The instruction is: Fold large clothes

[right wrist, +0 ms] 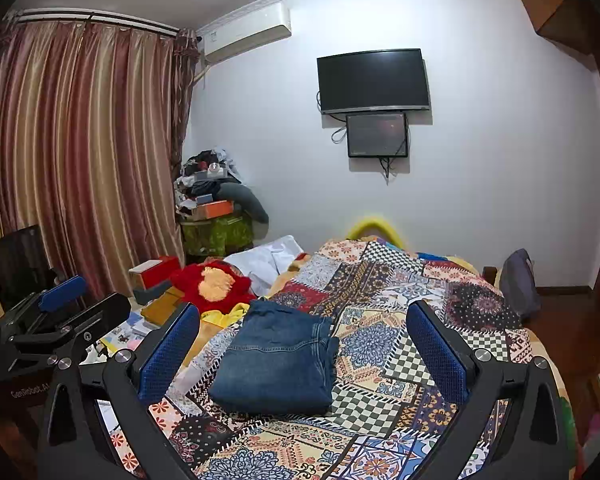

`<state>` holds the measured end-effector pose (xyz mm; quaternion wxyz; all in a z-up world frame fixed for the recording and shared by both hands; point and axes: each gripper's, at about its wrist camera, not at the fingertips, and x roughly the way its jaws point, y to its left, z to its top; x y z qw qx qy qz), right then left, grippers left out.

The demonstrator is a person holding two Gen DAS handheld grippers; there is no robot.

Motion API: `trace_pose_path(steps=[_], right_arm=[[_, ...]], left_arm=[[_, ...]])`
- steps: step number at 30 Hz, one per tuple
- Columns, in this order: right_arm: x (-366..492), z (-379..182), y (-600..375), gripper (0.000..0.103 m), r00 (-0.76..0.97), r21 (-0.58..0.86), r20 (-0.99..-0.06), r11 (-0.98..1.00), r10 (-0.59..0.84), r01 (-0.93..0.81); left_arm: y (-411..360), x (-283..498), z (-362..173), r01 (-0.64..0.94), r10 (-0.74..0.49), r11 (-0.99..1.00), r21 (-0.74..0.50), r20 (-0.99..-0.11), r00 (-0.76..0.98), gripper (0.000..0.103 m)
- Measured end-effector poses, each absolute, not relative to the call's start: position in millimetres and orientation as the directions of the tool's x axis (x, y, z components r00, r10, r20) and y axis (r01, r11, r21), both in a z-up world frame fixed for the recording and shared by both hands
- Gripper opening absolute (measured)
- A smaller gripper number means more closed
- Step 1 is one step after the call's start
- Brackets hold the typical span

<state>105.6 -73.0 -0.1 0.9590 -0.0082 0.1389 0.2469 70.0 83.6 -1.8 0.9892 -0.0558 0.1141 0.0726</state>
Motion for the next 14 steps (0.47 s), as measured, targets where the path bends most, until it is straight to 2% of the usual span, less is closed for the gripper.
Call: trace_pose_path(steps=[14], right_arm=[[105.7,0.4,-69.2,0.103,0.84,0.067,-0.274,0.881,0.468,-0.469]], left_arm=[[86.7,70.7,-1.2,-0.156,0.125,0.981,-0.118,-0.238,0.963,0.103]])
